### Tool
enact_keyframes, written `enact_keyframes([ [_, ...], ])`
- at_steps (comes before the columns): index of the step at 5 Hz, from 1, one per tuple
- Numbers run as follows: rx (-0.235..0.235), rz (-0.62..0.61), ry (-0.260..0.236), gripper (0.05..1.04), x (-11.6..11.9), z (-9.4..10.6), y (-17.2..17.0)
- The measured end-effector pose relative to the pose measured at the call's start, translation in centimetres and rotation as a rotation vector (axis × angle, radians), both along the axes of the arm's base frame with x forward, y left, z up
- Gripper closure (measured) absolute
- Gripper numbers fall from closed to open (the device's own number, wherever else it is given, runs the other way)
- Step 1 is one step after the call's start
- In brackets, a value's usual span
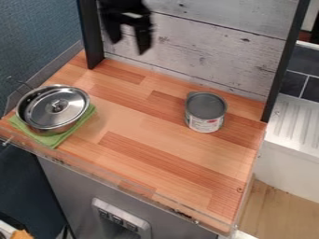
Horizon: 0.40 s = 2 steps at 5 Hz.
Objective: Moved the can to the bottom of the table
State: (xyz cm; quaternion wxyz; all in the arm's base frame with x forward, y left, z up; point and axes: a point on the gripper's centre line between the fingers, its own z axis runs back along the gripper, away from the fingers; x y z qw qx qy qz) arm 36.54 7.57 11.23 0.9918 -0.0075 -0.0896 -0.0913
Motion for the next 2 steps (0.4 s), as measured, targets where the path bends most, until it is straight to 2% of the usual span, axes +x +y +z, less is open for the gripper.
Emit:
enact_keyframes([
  [1, 0.014, 0.035, 0.006, 0.083, 1.6, -0.8, -5.2],
  [2, 0.047, 0.077, 0.018, 0.083, 2.2, -2.6, -8.7],
])
